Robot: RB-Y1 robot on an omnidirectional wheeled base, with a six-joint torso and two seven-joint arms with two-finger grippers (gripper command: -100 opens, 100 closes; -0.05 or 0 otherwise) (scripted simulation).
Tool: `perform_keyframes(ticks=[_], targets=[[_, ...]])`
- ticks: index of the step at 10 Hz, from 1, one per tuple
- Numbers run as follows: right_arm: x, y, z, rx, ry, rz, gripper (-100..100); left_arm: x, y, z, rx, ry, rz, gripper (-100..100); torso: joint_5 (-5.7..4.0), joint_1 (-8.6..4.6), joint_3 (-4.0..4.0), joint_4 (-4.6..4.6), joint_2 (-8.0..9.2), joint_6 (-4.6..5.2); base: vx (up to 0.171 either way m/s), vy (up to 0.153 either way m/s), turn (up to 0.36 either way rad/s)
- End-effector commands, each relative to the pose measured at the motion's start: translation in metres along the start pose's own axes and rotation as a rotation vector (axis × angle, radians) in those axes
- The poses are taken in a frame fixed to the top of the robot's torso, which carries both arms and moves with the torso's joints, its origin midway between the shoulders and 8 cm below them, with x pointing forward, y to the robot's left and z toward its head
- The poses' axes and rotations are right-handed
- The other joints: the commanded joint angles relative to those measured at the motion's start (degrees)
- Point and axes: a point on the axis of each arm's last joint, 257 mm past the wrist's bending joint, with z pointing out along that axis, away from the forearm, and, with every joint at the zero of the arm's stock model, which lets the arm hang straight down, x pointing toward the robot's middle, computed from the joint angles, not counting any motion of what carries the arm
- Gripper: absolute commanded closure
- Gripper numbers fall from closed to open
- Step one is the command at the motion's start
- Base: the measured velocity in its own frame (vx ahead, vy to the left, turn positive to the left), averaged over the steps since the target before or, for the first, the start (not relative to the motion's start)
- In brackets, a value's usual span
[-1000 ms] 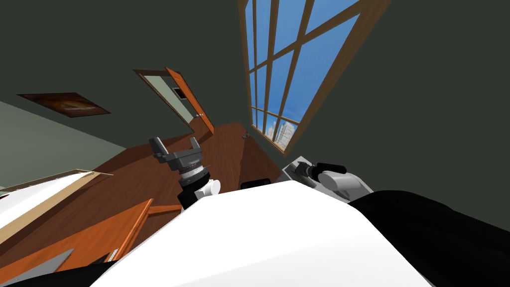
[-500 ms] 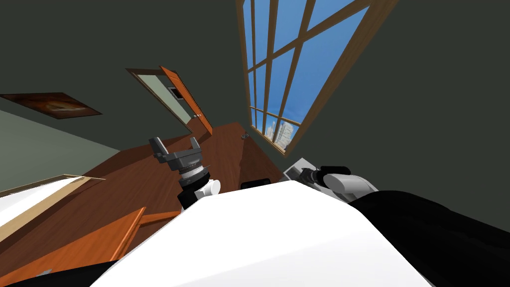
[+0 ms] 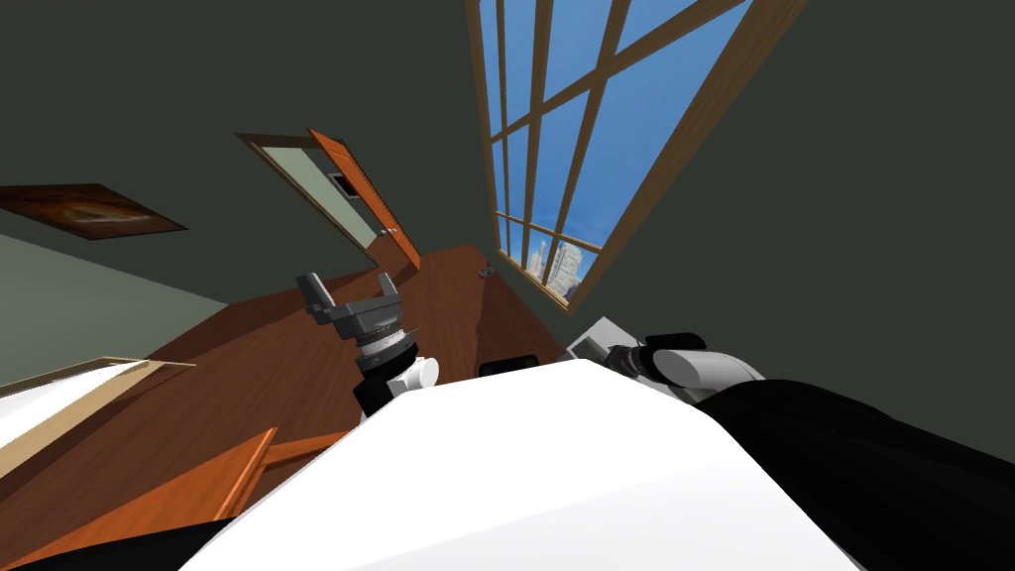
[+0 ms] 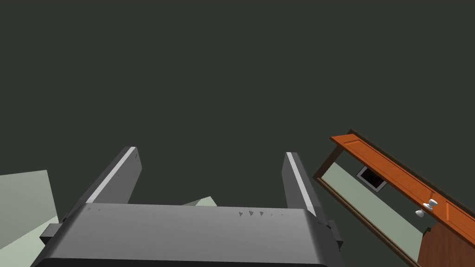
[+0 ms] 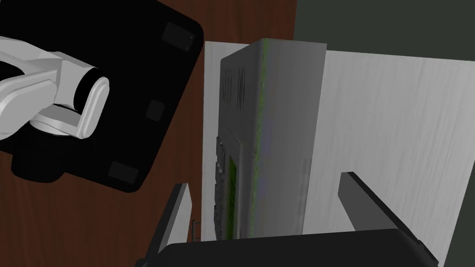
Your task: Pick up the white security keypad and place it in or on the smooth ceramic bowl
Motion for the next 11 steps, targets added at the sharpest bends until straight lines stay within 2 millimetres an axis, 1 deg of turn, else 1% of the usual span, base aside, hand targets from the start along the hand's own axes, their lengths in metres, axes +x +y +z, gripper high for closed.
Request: perform_keyframes(ticks=[1, 2, 3, 5, 7, 8, 9, 10, 11], targets=[[-0.02, -0.008, -0.002, 0.044, -0.049, 0.023, -100, 0.0, 0.0, 0.0, 0.0, 0.0, 0.0, 0, 0.0, 0.0, 0.0, 0.0, 0.0, 0.0, 0.066, -0.015, -0.041], [-0.033, -0.012, -0.004, 0.07, -0.079, 0.043, -100, 0.0, 0.0, 0.0, 0.0, 0.0, 0.0, 0, -0.01, -0.06, 0.0, 0.0, -0.01, 0.01, 0.097, -0.015, -0.055], [-0.035, -0.015, -0.005, 0.079, -0.089, 0.043, -100, 0.0, 0.0, 0.0, 0.0, 0.0, 0.0, 0, -0.02, -0.07, -0.05, -0.02, -0.1, 0.0, 0.067, 0.001, -0.009], [-0.06, -0.026, -0.011, 0.136, -0.152, 0.075, -100, 0.0, 0.0, 0.0, 0.0, 0.0, 0.0, 0, -0.01, -0.03, 0.01, 0.0, 0.01, 0.0, 0.056, -0.008, -0.041], [-0.078, -0.034, -0.017, 0.177, -0.197, 0.096, -100, 0.0, 0.0, 0.0, 0.0, 0.0, 0.0, 0, -0.01, -0.06, -0.01, 0.0, -0.03, 0.0, 0.071, -0.016, -0.045], [-0.084, -0.037, -0.02, 0.192, -0.212, 0.104, -100, 0.0, 0.0, 0.0, 0.0, 0.0, 0.0, 0, -0.02, -0.09, -0.01, 0.0, -0.02, 0.0, 0.048, -0.018, -0.025], [-0.078, -0.034, -0.018, 0.18, -0.2, 0.098, -100, 0.0, 0.0, 0.0, 0.0, 0.0, 0.0, 0, -0.02, -0.09, 0.02, 0.01, 0.03, -0.01, 0.019, -0.006, -0.003], [-0.079, -0.035, -0.018, 0.184, -0.204, 0.099, 0, 0.0, 0.0, 0.0, 0.0, 0.0, 0.0, 0, -0.02, -0.05, 0.07, 0.03, 0.12, -0.01, 0.0, 0.0, 0.0], [-0.082, -0.034, -0.011, 0.182, -0.203, 0.103, -100, 0.0, 0.0, 0.0, 0.0, 0.0, 0.0, 0, -0.01, -0.03, 0.11, 0.04, 0.19, -0.01, 0.0, 0.009, 0.02]])
